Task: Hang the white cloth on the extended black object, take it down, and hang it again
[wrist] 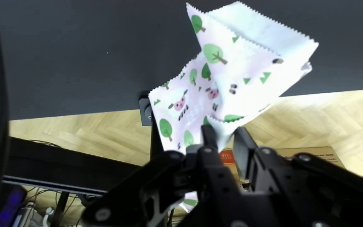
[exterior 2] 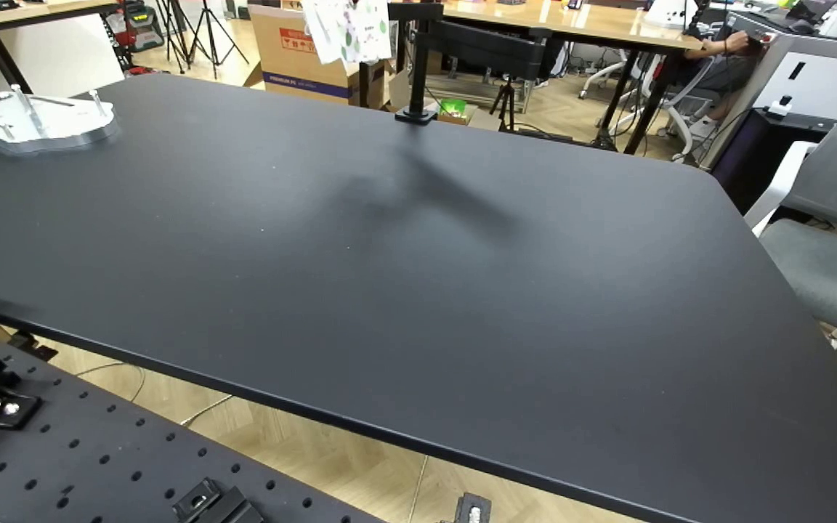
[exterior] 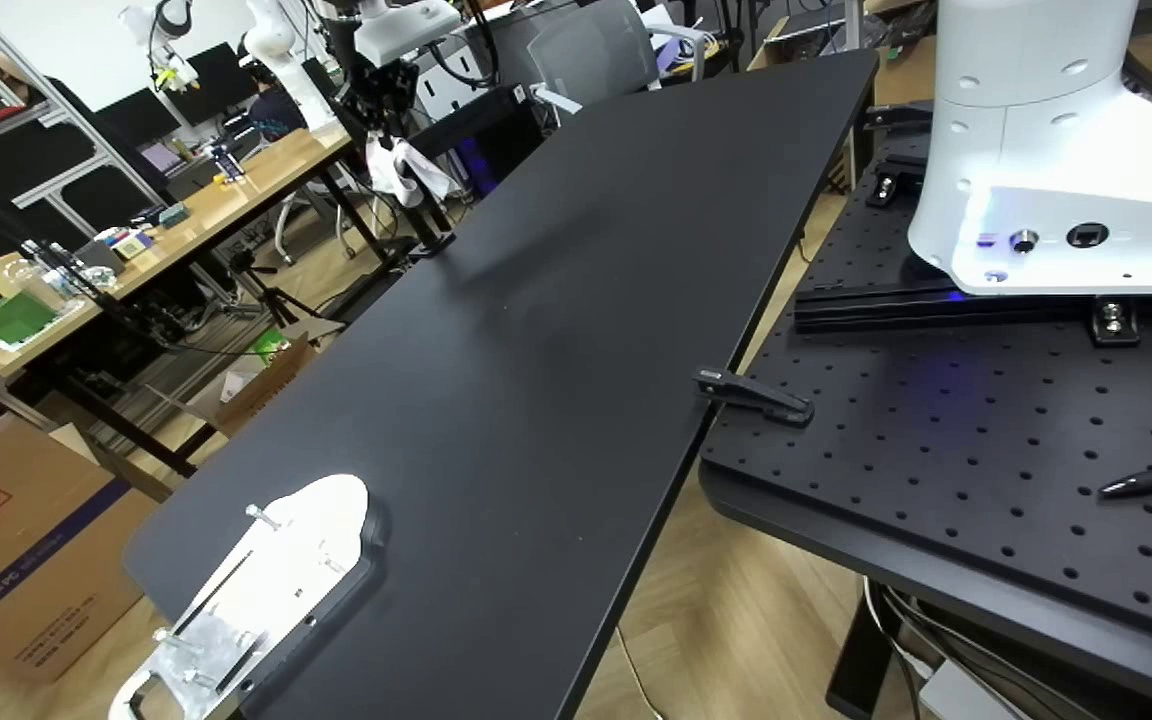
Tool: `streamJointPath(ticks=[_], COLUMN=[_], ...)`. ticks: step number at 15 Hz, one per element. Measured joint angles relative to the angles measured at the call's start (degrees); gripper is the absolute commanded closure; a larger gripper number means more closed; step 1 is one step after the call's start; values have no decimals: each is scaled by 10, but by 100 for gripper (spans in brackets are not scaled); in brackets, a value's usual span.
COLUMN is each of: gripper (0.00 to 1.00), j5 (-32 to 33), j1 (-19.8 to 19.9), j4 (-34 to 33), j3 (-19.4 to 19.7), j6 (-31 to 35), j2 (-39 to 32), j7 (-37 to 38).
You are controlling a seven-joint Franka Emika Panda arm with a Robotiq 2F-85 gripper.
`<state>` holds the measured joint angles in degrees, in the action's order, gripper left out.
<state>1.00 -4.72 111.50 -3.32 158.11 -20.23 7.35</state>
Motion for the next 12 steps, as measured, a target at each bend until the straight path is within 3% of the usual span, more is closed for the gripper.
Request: streamJointPath(ticks=[12], gripper=[99], j5=[-2], j1=[-7], j4=[0], j3=[-14], j6=[-6], j2=[11], j7=[-7])
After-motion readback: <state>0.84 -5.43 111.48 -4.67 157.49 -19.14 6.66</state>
